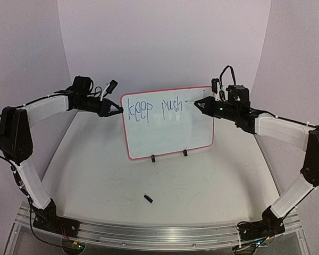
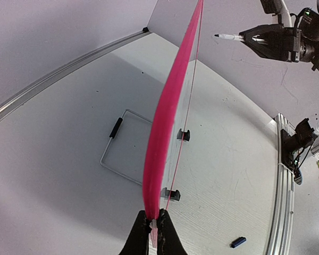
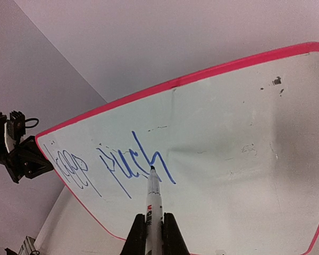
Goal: Write a sentence on the whiteboard
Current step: Write a sentence on the whiteboard stand.
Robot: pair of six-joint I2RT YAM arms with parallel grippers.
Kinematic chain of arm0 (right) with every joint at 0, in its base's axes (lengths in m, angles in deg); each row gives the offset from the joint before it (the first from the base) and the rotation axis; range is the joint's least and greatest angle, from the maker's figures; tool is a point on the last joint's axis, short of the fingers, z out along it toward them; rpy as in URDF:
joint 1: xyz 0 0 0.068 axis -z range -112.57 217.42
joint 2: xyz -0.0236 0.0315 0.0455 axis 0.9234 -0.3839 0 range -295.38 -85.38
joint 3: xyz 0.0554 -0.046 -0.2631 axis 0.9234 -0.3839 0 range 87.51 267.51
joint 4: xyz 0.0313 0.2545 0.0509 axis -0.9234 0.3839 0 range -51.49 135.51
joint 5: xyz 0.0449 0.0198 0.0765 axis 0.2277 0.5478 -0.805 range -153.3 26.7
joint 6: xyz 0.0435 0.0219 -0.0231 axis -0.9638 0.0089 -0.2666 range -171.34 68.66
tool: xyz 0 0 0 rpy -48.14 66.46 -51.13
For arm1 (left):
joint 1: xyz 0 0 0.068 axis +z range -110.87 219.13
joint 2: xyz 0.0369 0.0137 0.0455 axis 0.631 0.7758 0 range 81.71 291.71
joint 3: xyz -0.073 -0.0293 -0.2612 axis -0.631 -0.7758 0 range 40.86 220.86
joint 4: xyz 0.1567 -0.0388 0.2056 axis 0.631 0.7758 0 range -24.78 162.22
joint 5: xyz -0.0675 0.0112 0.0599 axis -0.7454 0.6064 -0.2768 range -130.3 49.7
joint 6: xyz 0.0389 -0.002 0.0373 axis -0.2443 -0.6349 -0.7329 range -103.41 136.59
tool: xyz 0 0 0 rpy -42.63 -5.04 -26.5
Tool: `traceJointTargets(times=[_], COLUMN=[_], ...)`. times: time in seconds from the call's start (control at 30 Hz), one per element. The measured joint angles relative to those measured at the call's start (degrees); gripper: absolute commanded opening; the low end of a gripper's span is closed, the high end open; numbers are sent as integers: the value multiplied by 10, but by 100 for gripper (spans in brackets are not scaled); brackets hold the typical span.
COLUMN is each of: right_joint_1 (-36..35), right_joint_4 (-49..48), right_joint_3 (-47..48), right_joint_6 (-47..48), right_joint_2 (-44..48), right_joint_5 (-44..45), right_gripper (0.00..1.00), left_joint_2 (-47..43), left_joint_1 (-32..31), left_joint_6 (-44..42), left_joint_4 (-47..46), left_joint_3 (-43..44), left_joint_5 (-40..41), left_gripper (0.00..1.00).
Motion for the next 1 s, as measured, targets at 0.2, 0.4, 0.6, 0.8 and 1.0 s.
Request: traceJointTargets(times=[0.2, 0.4, 0.6, 0.8, 1.0], right_joint_1=[9, 9, 9, 11, 12], right_joint_4=[4, 5, 5, 5, 5], right_joint_3=[9, 29, 37, 38, 36], right_joint_6=[0, 2, 3, 2, 0], right_joint_2=[-12, -35, -47, -51, -55], right_joint_5=[-8, -13, -17, -17, -16], right_gripper=[0, 0, 0, 0, 0], left_joint_2=[0, 0, 0, 0, 0], left_joint_1=[-1, -1, -2, -2, -2], left_joint_6=[-1, -1, -1, -1, -1], left_joint_4=[0, 0, 0, 0, 0], left_joint_3=[0, 0, 0, 0, 0], left_joint_5=[0, 0, 0, 0, 0], left_gripper=[0, 0, 0, 0, 0])
